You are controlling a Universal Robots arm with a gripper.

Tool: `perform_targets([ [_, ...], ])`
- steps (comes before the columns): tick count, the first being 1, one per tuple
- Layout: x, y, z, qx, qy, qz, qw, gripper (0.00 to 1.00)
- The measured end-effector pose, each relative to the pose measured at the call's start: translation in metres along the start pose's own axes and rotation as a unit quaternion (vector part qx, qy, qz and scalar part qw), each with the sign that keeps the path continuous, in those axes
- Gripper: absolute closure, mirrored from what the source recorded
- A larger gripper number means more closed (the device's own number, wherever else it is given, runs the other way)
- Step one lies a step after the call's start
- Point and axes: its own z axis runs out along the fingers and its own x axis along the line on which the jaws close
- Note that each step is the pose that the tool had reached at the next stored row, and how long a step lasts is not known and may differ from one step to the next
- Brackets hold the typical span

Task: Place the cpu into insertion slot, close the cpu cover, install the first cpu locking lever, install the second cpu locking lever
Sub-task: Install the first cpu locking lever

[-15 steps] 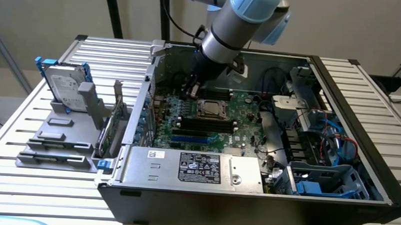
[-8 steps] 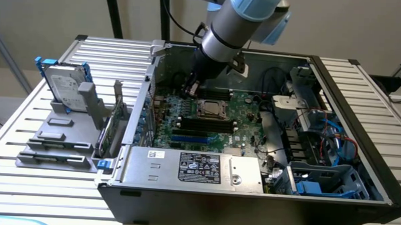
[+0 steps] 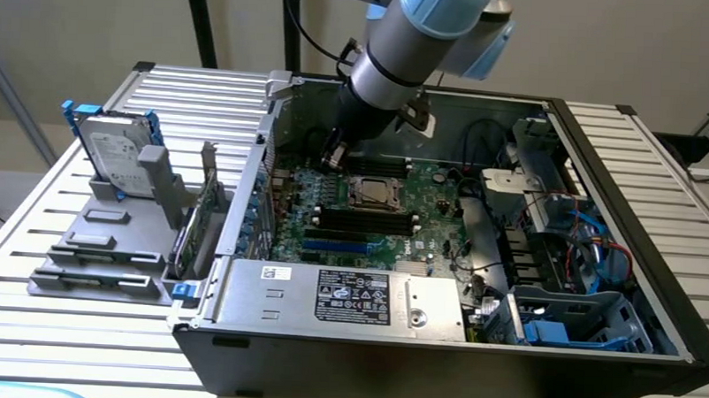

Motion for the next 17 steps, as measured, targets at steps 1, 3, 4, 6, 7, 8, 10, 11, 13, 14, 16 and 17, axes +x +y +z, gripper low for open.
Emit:
perform_targets([
  [1,-0.0002,-0.0006,0.0002,-0.0005,0.0020,0.004,1.0000,0.89],
  [3,-0.0005,-0.0019,0.0008,-0.0013,0.0060,0.012,0.9999,0.89],
  [4,-0.0007,-0.0025,0.0010,-0.0017,0.0081,0.016,0.9998,0.89],
  [6,-0.0010,-0.0039,0.0015,-0.0026,0.0124,0.024,0.9996,0.89],
  [7,-0.0012,-0.0046,0.0018,-0.0030,0.0146,0.028,0.9995,0.89],
  [8,-0.0014,-0.0053,0.0020,-0.0034,0.0169,0.032,0.9993,0.89],
  [10,-0.0016,-0.0064,0.0024,-0.0042,0.0218,0.041,0.9989,0.89],
  [11,-0.0017,-0.0068,0.0026,-0.0045,0.0244,0.045,0.9987,0.89],
  [13,-0.0020,-0.0076,0.0030,-0.0049,0.0307,0.053,0.9981,0.89],
  [14,-0.0020,-0.0080,0.0030,-0.0048,0.0342,0.057,0.9978,0.89],
  [16,-0.0022,-0.0086,0.0030,-0.0046,0.0420,0.064,0.9971,0.89],
  [17,-0.0022,-0.0089,0.0030,-0.0044,0.0460,0.067,0.9967,0.89],
])
